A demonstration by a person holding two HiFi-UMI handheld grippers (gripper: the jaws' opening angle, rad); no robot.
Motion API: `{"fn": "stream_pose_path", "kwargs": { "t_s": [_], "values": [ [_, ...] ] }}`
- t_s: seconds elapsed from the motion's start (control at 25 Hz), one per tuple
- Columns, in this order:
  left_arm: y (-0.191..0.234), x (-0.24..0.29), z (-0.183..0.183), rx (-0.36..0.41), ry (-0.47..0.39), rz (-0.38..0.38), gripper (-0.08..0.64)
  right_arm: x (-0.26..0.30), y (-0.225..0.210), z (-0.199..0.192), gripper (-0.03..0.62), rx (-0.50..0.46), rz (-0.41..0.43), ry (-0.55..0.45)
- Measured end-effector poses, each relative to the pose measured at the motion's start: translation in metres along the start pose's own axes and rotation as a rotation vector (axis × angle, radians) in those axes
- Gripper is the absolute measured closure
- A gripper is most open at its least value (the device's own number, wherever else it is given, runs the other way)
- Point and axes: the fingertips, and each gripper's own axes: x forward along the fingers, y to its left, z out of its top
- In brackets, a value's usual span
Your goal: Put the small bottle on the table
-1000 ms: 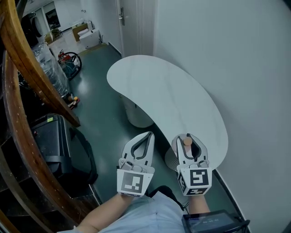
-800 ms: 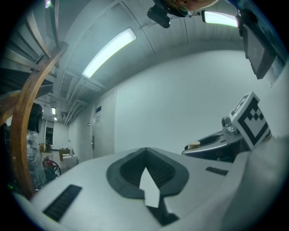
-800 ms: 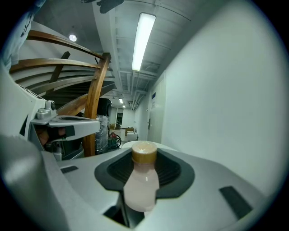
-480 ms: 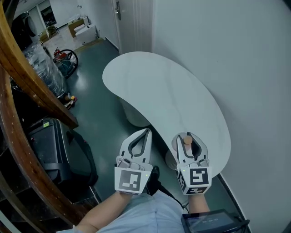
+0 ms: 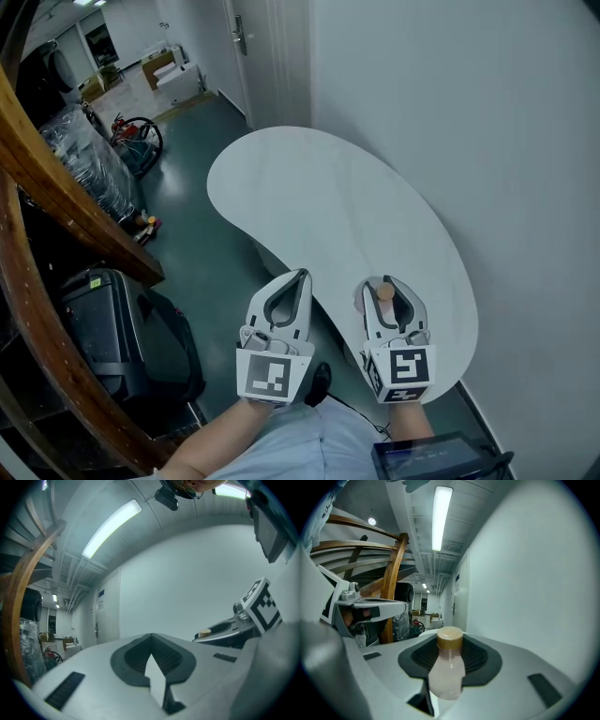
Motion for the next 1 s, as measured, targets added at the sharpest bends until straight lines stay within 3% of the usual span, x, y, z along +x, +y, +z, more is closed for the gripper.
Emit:
{"fn": "stream_pose_path", "kwargs": {
  "t_s": [0.12,0.24,0.48,1.0],
  "values": [
    [-0.001,0.01,0.0,0.088,0.008,-0.017,0.56,0.011,-0.009,0.003,0.465,-0.01,0.011,-0.002],
    [0.007,0.018,-0.012,0.007,0.03,0.027,0.56,0.024,-0.013,0.003,0.465,-0.013,0.027,-0.002],
    [0.006,0.031,-0.015,0.037,0.058,0.04,0.56,0.037,-0.025,0.005,0.465,0.004,0.045,-0.005],
    [0.019,0.061,-0.032,-0.024,0.094,0.058,0.56,0.067,-0.044,-0.004,0.465,0.0,0.028,0.036]
  ]
}}
